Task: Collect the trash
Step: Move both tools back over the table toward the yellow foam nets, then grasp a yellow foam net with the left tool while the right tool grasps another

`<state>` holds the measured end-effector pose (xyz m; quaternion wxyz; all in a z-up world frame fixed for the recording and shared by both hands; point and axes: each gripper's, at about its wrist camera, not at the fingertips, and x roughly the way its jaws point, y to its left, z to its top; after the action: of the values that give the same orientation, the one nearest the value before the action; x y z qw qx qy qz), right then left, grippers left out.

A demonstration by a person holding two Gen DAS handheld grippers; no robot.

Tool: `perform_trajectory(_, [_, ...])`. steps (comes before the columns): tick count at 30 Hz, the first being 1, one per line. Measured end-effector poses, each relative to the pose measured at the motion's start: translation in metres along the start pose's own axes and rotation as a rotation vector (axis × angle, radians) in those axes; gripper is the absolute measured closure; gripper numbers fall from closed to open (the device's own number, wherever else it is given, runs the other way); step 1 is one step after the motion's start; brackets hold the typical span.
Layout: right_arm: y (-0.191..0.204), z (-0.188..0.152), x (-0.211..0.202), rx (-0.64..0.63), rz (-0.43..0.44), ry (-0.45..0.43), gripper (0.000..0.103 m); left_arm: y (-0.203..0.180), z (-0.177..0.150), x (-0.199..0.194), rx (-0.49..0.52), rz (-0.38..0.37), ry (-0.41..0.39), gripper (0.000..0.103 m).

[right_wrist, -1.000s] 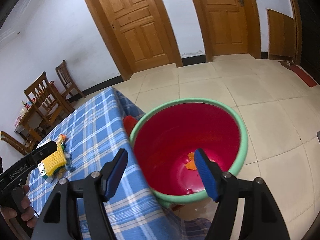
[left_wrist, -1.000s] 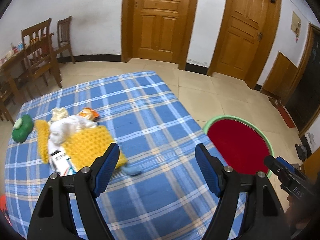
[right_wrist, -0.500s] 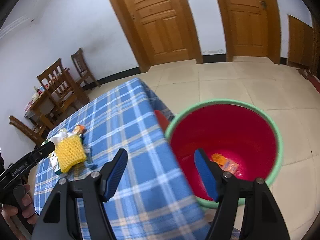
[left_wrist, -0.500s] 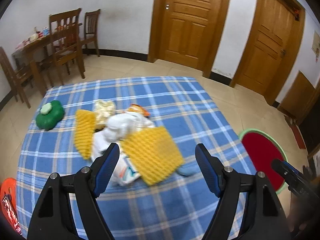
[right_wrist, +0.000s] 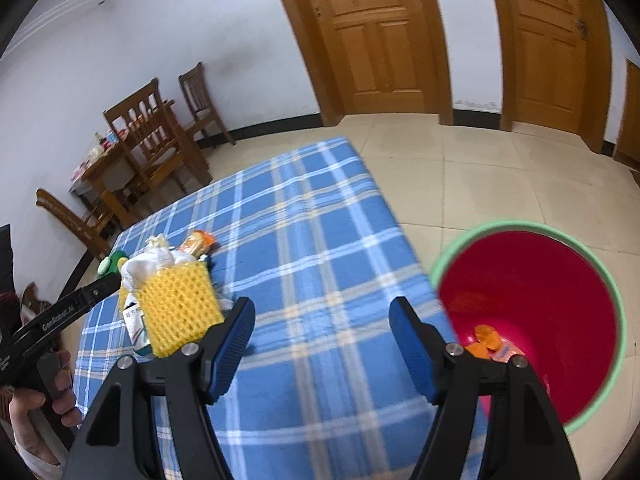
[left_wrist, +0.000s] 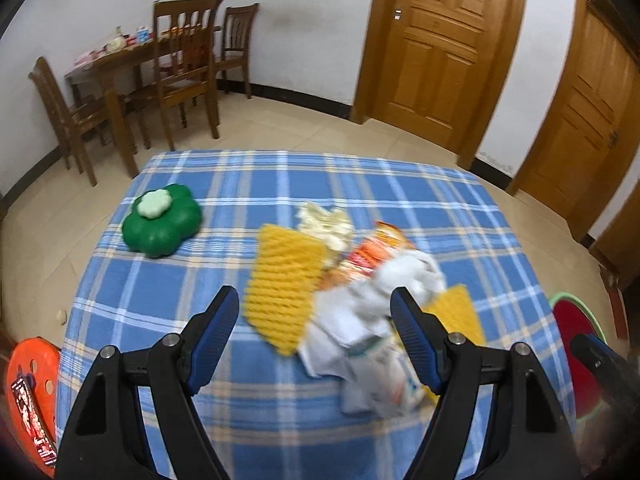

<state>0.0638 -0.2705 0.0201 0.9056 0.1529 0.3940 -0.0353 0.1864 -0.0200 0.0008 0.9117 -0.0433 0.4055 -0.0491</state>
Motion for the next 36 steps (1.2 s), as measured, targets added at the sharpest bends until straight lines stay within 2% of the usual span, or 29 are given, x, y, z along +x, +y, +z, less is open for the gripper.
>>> perform_trajectory(9, [0.037, 0.004, 0.033, -0.053, 0.052, 0.060, 0.031, 0.037, 0.006, 0.033, -0.065, 0.044, 0.034, 0.025])
perform_trajectory(18, [0.062, 0.003, 0.063, -0.096, 0.072, 0.125, 0.031, 0.042, 0.006, 0.058, -0.076, 0.013, 0.078, 0.025])
perform_trajectory(26, [0.065, -0.002, 0.078, -0.112, 0.075, 0.162, 0.032, 0.048, 0.002, 0.067, -0.086, -0.001, 0.094, 0.025])
perform_trajectory(36, [0.070, -0.004, 0.083, -0.138, 0.109, 0.175, 0.051, 0.053, -0.003, 0.071, -0.106, -0.006, 0.109, 0.027])
